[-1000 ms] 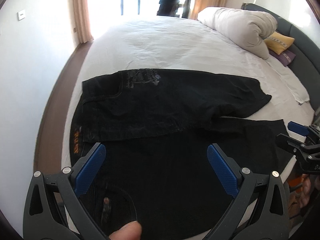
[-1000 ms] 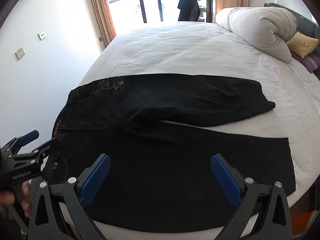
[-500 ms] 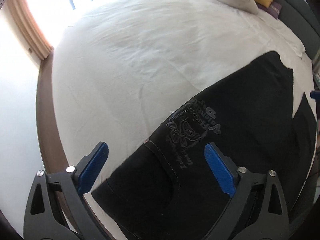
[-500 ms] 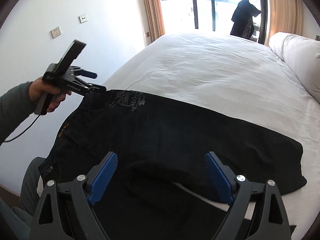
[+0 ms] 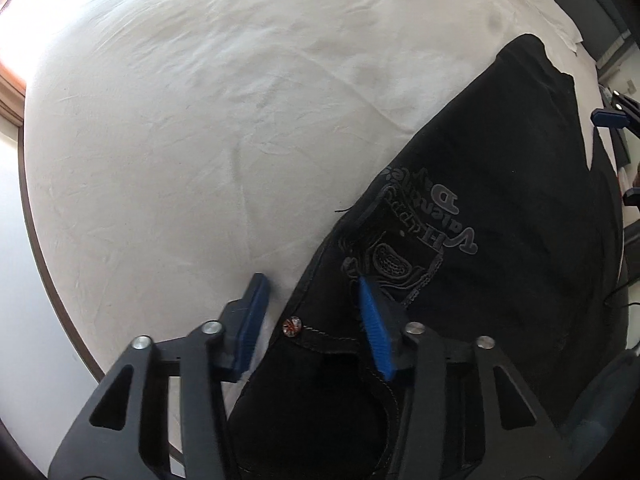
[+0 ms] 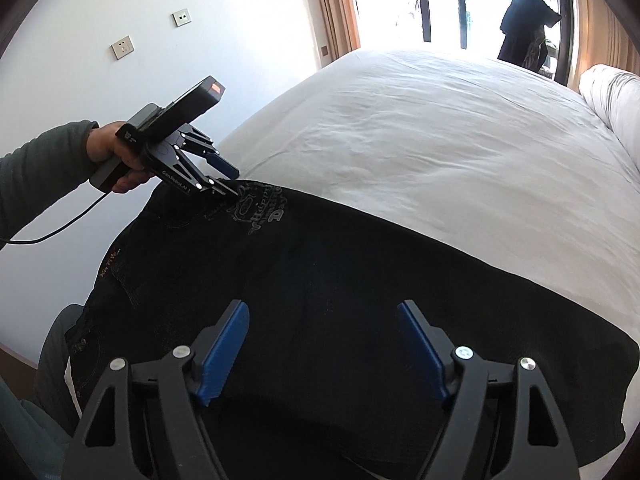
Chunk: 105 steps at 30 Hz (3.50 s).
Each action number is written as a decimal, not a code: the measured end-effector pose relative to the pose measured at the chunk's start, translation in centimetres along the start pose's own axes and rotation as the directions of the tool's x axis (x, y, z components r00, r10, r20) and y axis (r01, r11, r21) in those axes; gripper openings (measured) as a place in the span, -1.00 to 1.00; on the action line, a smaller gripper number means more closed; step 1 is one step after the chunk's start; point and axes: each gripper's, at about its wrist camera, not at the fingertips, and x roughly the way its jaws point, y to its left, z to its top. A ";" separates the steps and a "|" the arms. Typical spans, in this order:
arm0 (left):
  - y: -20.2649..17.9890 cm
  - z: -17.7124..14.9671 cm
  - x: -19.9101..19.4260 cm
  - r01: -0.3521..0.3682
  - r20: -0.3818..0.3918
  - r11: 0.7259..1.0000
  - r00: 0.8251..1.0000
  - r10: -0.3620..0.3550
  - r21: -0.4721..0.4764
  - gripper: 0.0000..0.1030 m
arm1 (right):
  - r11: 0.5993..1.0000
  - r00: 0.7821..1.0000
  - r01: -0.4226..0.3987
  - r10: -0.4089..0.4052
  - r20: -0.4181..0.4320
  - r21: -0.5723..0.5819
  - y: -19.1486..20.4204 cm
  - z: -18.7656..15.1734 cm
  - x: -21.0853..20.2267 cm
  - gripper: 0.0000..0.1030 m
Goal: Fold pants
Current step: 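Close the left tool on the waistband while the right tool grasps beside it, then lift the waistband with both tools and fold it over toward the legs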
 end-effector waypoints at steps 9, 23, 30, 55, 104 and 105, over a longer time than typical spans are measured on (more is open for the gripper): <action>-3.6 -1.0 -1.4 -0.145 0.130 0.988 0.982 0.137 0.054 -0.82 | 0.988 0.999 -0.016 0.010 -0.044 -0.156 -0.1 3.6 3.2 0.16; -9.0 -3.5 -4.4 -0.310 0.337 0.944 0.905 0.258 0.112 -0.83 | 0.930 0.977 -0.042 -0.039 -0.211 -0.364 0.0 9.4 10.3 -0.09; -9.7 -5.9 -6.5 -0.307 0.365 0.944 0.898 0.246 0.119 -0.83 | 0.898 0.962 -0.061 -0.065 -0.267 -0.436 1.2 9.9 12.1 -0.27; -11.8 -8.0 -8.3 -0.257 0.398 0.965 0.892 0.214 0.057 -0.84 | 0.965 0.990 -0.057 0.021 -0.140 -0.257 4.6 9.3 9.6 -0.90; -25.0 -26.2 -8.2 -0.166 0.352 0.955 0.933 0.071 0.247 -0.86 | 0.960 0.992 -0.048 0.013 -0.129 -0.275 15.9 -9.0 2.8 -0.92; -25.4 -26.6 -7.8 -0.171 0.342 0.950 0.937 0.075 0.260 -0.86 | 0.957 0.990 -0.044 0.004 -0.138 -0.288 16.4 -9.7 3.0 -0.92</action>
